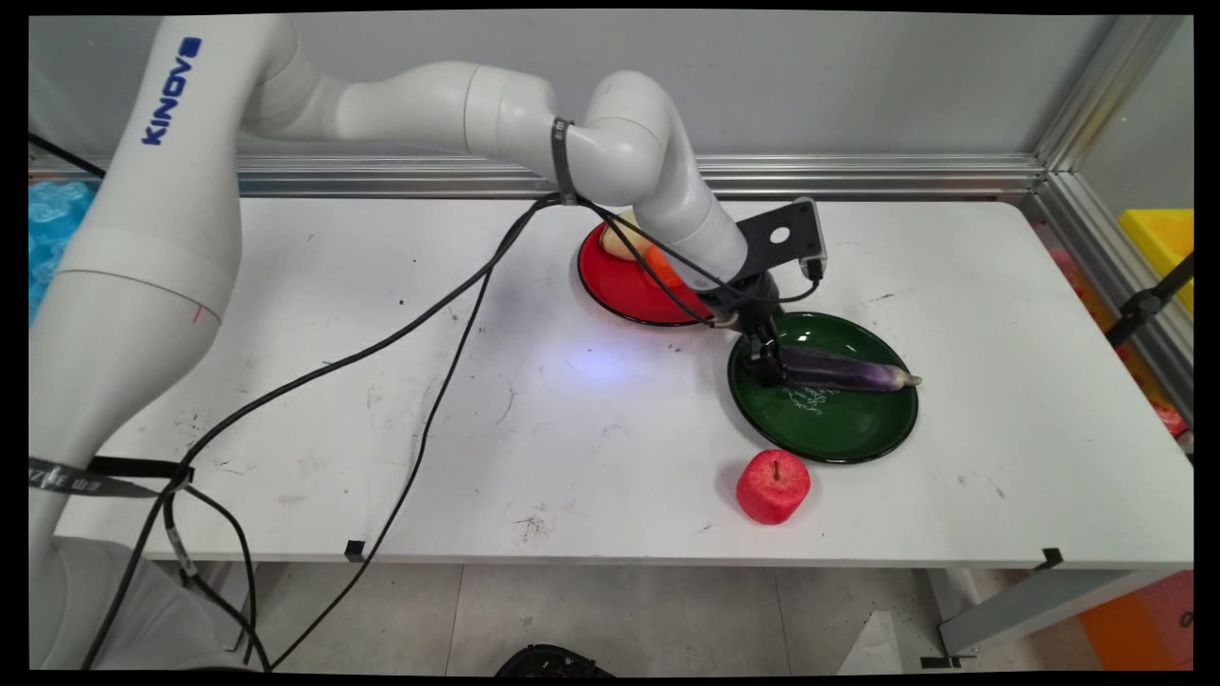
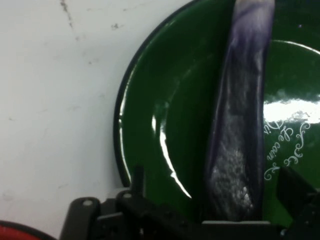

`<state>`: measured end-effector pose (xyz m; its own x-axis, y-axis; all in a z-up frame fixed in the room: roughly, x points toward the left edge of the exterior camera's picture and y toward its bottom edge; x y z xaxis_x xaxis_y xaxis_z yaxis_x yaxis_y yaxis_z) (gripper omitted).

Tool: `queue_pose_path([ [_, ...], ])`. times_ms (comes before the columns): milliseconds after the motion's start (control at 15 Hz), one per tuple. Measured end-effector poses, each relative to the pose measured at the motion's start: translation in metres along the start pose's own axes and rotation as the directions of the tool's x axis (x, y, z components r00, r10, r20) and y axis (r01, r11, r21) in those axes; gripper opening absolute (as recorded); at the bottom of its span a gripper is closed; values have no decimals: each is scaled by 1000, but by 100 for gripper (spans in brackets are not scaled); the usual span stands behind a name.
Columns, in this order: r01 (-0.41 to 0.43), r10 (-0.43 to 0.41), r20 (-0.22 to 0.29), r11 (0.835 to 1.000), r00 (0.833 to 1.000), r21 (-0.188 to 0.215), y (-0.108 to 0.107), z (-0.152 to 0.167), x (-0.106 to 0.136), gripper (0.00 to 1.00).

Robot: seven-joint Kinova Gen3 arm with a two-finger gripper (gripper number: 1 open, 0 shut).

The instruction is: Pick up the eggplant from the green plate, then place the picked object on the red plate

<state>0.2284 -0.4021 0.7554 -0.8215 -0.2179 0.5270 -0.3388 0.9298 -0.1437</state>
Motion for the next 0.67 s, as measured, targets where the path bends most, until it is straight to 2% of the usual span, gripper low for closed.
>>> queue_pose_path([
  [67, 0, 0, 2, 1000, 1000, -4, 0, 2, 0, 100],
  [133, 0, 0, 3, 1000, 1000, -8, 0, 5, 0, 0],
  [667, -6, 6, 0, 999, 1000, -36, 2, 10, 4, 0],
])
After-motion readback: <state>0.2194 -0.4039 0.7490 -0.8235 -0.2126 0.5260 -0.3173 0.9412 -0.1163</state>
